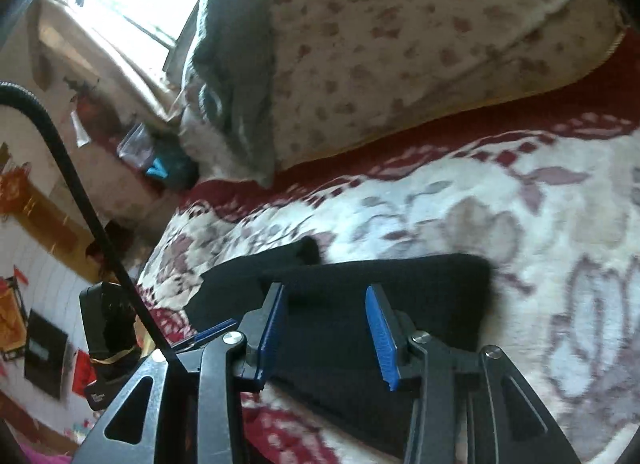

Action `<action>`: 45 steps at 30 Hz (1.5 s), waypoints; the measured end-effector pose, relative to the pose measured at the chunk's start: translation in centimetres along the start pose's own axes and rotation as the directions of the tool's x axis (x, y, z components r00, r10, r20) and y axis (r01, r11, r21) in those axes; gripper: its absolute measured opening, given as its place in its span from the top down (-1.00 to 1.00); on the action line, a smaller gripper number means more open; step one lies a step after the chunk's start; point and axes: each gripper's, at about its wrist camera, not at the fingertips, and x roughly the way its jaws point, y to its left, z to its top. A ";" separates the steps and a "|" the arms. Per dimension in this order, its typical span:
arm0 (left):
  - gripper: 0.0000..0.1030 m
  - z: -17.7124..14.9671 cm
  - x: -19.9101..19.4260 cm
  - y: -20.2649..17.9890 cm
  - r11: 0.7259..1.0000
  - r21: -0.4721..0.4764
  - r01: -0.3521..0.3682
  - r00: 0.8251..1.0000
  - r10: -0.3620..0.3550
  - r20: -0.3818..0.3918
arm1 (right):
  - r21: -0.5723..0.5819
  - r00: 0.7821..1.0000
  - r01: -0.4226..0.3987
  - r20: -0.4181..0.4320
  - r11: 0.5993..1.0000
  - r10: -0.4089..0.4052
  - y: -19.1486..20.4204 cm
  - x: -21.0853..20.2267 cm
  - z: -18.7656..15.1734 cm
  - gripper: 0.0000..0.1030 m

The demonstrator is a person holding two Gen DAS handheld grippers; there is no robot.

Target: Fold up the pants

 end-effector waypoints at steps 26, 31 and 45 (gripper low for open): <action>-0.04 -2.6 -6.7 13.6 0.917 -0.375 -0.133 0.979 0.181 0.094 | -0.346 0.958 -0.170 -0.276 0.923 0.073 13.3 13.6 2.1 -0.33; -0.04 -3.6 -7.1 16.4 0.875 -0.469 -0.120 0.978 0.185 0.096 | -0.427 0.933 -0.224 -0.354 0.876 0.066 17.2 19.1 2.6 -0.33; -0.16 -2.8 -4.4 19.9 0.820 -0.570 -0.043 0.985 0.131 0.114 | -0.669 0.841 -0.299 -0.522 0.680 -0.142 24.2 33.5 0.7 -0.33</action>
